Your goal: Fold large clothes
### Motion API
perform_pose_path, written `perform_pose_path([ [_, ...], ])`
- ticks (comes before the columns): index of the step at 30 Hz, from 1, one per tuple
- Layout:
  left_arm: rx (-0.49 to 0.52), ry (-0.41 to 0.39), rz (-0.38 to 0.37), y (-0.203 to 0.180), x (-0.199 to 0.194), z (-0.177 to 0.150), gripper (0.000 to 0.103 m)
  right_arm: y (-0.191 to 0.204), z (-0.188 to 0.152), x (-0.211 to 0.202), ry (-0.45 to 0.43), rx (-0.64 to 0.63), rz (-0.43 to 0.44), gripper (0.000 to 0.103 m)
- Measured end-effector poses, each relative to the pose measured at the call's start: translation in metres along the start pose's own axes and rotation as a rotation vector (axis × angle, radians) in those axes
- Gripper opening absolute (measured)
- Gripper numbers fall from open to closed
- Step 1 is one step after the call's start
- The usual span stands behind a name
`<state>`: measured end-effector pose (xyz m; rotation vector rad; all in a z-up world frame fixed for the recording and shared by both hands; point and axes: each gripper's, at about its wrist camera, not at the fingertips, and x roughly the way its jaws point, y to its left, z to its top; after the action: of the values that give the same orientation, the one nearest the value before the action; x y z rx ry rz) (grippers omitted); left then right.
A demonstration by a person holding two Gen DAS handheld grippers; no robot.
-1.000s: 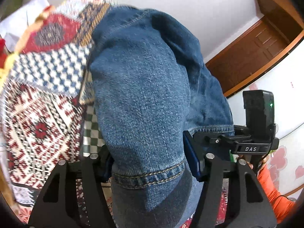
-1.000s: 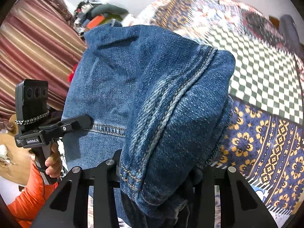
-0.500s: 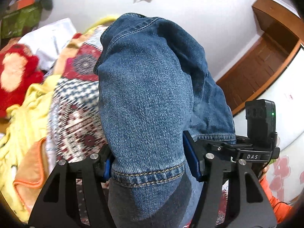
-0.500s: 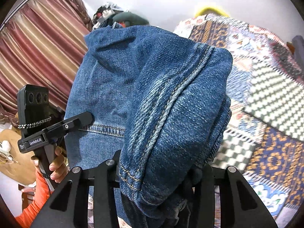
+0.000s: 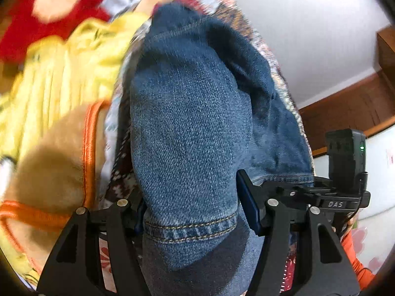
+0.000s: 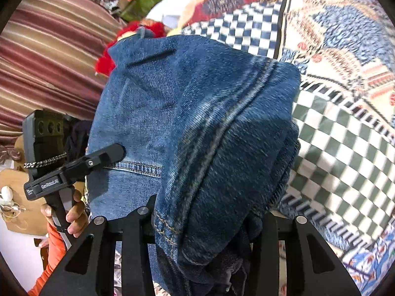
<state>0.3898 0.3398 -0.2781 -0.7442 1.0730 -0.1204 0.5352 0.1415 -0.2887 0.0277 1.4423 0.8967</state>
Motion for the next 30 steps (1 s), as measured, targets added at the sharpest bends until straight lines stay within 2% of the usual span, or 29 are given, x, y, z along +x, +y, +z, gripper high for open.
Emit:
perform_pose_path([
  [4, -0.059, 0.024, -0.034, 0.028, 0.018, -0.002, 0.063, -0.008, 0.011, 0.013, 0.037, 0.014, 0.010, 0.041],
  [8, -0.051, 0.011, -0.038, 0.035, 0.018, -0.014, 0.067, -0.019, 0.014, 0.019, 0.059, -0.001, 0.006, 0.060],
  [10, -0.046, 0.004, -0.014, 0.039, 0.019, -0.018, 0.068, -0.027, 0.008, 0.015, 0.062, 0.009, 0.001, 0.067],
  [13, -0.020, -0.016, 0.029, 0.035, 0.007, -0.029, 0.068, -0.032, -0.004, 0.001, 0.048, 0.034, 0.015, 0.068],
  [17, 0.059, -0.053, 0.162, 0.014, -0.017, -0.047, 0.068, -0.037, -0.032, -0.024, -0.001, 0.025, -0.012, 0.068],
  [20, 0.131, -0.084, 0.248, -0.007, -0.032, -0.061, 0.068, -0.025, -0.045, -0.053, -0.057, -0.028, -0.078, 0.068],
  [23, 0.201, -0.150, 0.292, -0.035, -0.058, -0.075, 0.068, 0.002, -0.058, -0.085, -0.145, -0.101, -0.128, 0.068],
  [26, 0.265, -0.249, 0.311, -0.070, -0.087, -0.084, 0.068, 0.031, -0.076, -0.125, -0.264, -0.177, -0.173, 0.068],
  [30, 0.342, -0.430, 0.297, -0.123, -0.141, -0.104, 0.068, 0.077, -0.114, -0.183, -0.458, -0.297, -0.207, 0.068],
])
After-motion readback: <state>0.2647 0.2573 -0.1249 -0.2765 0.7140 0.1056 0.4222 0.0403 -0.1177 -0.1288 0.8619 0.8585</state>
